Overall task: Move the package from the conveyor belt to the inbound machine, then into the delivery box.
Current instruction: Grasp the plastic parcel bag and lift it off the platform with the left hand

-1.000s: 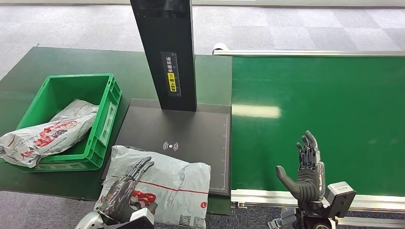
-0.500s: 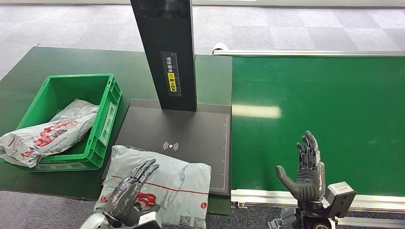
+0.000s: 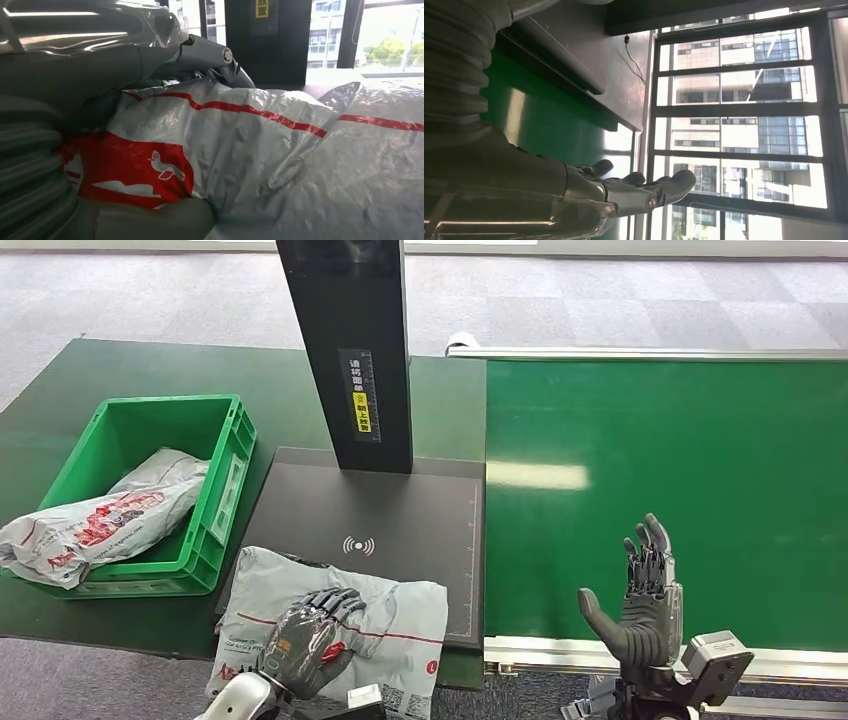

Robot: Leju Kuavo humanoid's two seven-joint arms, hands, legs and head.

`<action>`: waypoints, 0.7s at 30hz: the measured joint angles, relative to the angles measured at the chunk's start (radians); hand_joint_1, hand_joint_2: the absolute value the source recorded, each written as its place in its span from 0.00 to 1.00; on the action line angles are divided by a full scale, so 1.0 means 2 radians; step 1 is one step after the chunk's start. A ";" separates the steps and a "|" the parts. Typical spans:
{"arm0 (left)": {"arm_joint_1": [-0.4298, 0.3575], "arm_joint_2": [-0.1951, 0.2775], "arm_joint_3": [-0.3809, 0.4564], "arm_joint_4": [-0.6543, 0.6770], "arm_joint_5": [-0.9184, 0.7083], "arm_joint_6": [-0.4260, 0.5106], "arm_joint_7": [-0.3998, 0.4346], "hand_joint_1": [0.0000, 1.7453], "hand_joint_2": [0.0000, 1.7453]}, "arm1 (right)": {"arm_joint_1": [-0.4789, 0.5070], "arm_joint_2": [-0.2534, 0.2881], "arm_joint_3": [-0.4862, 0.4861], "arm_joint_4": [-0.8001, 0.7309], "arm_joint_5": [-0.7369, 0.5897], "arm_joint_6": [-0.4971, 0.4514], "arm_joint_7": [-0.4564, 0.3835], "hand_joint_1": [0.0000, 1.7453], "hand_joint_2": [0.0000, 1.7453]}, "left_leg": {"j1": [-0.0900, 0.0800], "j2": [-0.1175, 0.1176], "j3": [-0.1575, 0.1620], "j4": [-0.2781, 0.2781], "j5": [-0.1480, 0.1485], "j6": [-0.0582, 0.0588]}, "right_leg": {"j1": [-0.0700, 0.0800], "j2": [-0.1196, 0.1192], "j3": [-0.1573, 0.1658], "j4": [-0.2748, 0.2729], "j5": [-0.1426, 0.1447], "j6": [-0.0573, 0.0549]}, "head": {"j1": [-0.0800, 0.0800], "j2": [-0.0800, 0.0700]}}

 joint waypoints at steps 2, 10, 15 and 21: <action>-0.004 0.000 -0.002 0.005 -0.001 0.000 0.000 1.00 1.00 | 0.003 0.003 -0.001 -0.005 0.000 0.001 0.000 0.00 1.00 | 0.000 -0.001 0.000 0.000 0.000 0.000 | 0.000 -0.001 0.001 0.000 0.000 0.000 | 0.000 0.000; -0.021 0.001 -0.001 0.011 0.041 0.001 -0.019 1.00 1.00 | 0.014 0.013 -0.013 -0.026 0.001 0.003 0.000 0.00 1.00 | 0.000 -0.001 0.001 0.000 0.001 0.000 | 0.000 -0.001 0.002 0.000 0.001 -0.001 | 0.000 0.000; -0.024 0.003 0.002 0.007 0.098 -0.005 -0.051 1.00 1.00 | 0.017 0.020 -0.022 -0.035 0.004 0.002 0.002 0.00 1.00 | 0.000 -0.001 0.001 0.000 0.002 0.000 | 0.000 -0.001 0.001 0.000 0.001 -0.001 | 0.000 0.000; -0.019 0.016 0.016 -0.031 0.232 -0.031 -0.108 1.00 1.00 | 0.025 0.024 -0.035 -0.045 0.008 0.003 0.005 0.00 1.00 | 0.000 -0.001 -0.001 0.000 0.001 0.000 | 0.000 -0.001 -0.001 0.000 0.001 -0.001 | 0.000 0.000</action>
